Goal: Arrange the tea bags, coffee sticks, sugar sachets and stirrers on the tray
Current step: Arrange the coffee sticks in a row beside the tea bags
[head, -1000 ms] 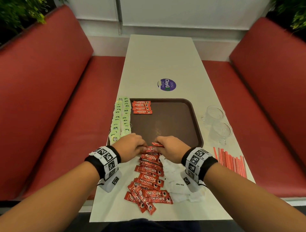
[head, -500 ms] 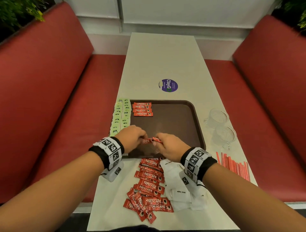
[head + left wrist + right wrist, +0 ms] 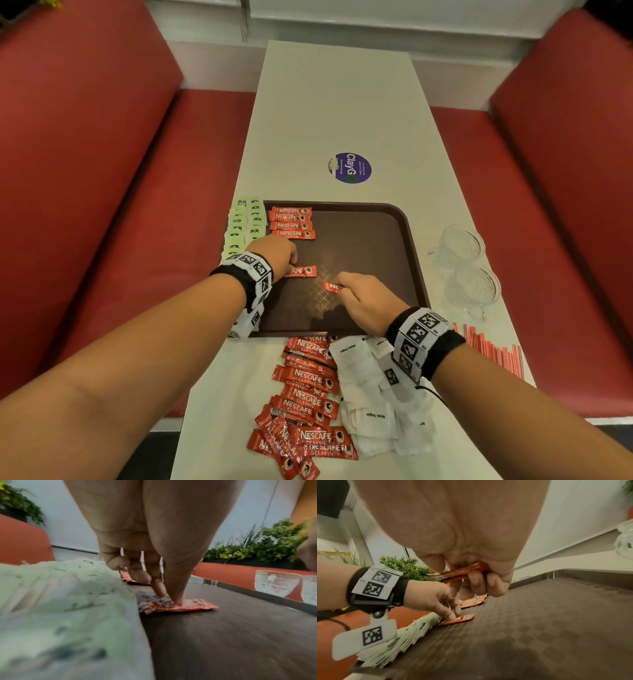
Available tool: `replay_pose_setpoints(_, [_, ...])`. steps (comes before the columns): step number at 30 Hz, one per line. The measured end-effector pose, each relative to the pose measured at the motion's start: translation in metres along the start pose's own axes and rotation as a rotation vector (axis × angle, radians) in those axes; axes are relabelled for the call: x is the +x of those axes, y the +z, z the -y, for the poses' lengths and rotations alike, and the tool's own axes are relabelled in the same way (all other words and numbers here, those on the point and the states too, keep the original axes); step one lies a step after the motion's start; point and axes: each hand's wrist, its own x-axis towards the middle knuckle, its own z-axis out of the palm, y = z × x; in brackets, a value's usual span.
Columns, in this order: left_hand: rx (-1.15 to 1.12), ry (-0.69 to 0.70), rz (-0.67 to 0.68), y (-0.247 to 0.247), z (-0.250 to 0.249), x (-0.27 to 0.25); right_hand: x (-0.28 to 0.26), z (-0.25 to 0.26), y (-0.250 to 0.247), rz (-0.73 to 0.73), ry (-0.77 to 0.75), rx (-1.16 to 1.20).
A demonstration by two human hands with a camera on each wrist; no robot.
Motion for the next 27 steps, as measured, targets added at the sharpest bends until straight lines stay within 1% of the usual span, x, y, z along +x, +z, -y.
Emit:
replay_pose_setpoints(2, [0.001, 0.015, 0.026, 0.0, 0.001, 0.006, 0.004, -0.001, 0.0, -0.004, 0.011, 0.005])
replay_pose_setpoints(4, [0.014, 0.037, 0.096, -0.004, -0.001, 0.008, 0.008, -0.003, 0.001, -0.002, 0.02, 0.006])
replay_pose_setpoints(6, [0.02, 0.026, 0.154, -0.008, -0.001, 0.015, 0.013, -0.003, 0.002, 0.012, 0.038, 0.012])
replay_pose_setpoints(8, [0.035, 0.033, 0.126, -0.011, -0.001, 0.023, 0.017, -0.003, 0.003, 0.024, 0.049, 0.016])
replay_pose_setpoints(12, [0.062, -0.001, 0.042, -0.023, 0.001, 0.039, 0.019, -0.003, 0.004, 0.025, 0.049, 0.025])
replay_pose_setpoints(14, [0.083, -0.009, 0.023, -0.025, 0.003, 0.044, 0.02, -0.004, 0.005, 0.028, 0.054, 0.021])
replay_pose_setpoints(16, [0.135, -0.016, -0.047, -0.025, 0.005, 0.05, 0.021, -0.004, 0.005, 0.031, 0.053, 0.009])
replay_pose_setpoints(17, [0.151, -0.022, -0.056, -0.026, 0.005, 0.053, 0.021, -0.005, 0.004, 0.032, 0.048, 0.0])
replay_pose_setpoints(18, [0.142, -0.027, -0.012, -0.029, 0.004, 0.054, 0.021, -0.005, 0.004, 0.032, 0.042, -0.017])
replay_pose_setpoints(20, [0.102, -0.017, 0.127, -0.038, 0.002, 0.058, 0.021, -0.007, 0.003, 0.027, 0.03, -0.064])
replay_pose_setpoints(21, [0.092, -0.011, 0.155, -0.041, 0.002, 0.059, 0.021, -0.009, 0.003, 0.021, 0.025, -0.084])
replay_pose_setpoints(22, [0.09, 0.002, 0.149, -0.041, 0.003, 0.06, 0.022, -0.01, 0.002, 0.015, 0.021, -0.098])
replay_pose_setpoints(23, [0.087, 0.012, 0.122, -0.042, 0.004, 0.059, 0.022, -0.012, 0.002, 0.011, 0.015, -0.104])
replay_pose_setpoints(24, [0.067, 0.018, 0.068, -0.04, 0.004, 0.055, 0.023, -0.013, 0.001, 0.009, 0.012, -0.106])
replay_pose_setpoints(25, [0.037, 0.027, -0.012, -0.039, 0.004, 0.05, 0.025, -0.013, 0.001, 0.009, 0.01, -0.102])
replay_pose_setpoints(27, [-0.053, 0.116, -0.175, -0.036, 0.002, 0.034, 0.028, -0.012, -0.001, 0.014, 0.023, -0.079])
